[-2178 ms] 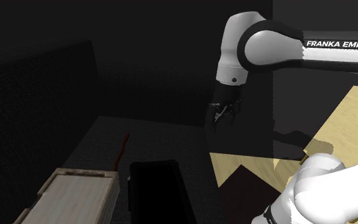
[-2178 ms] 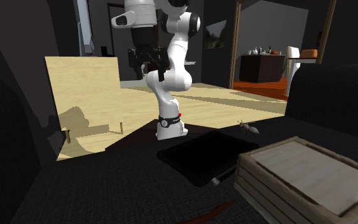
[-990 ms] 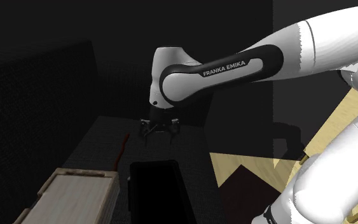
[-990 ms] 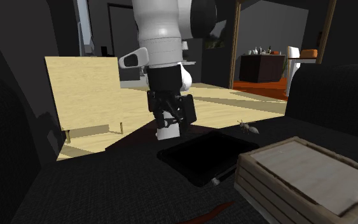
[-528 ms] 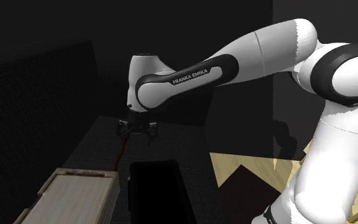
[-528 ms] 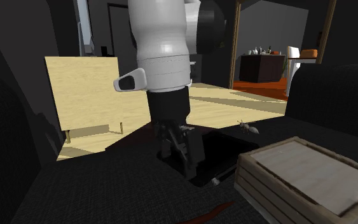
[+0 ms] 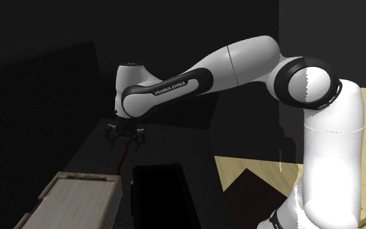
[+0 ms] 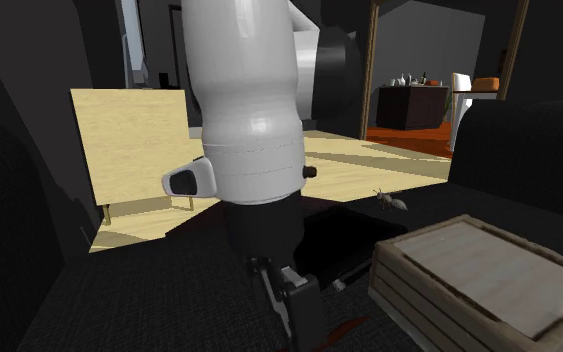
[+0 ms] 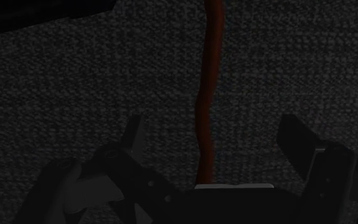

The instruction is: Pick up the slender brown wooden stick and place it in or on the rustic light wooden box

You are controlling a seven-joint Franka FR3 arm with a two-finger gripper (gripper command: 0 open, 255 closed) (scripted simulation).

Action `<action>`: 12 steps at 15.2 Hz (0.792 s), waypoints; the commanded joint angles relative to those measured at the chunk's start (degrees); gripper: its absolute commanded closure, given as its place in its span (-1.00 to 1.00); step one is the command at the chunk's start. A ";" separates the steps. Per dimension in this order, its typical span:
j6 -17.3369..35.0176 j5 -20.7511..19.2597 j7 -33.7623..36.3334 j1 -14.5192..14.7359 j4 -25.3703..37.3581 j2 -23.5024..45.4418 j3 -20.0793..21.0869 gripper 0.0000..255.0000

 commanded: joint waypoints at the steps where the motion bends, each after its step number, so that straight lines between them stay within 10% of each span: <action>1: 1.10 -0.43 0.45 0.36 -0.03 1.04 -0.23 -1.00; 12: 3.78 -1.22 0.94 0.90 -0.85 2.97 -0.66 -1.00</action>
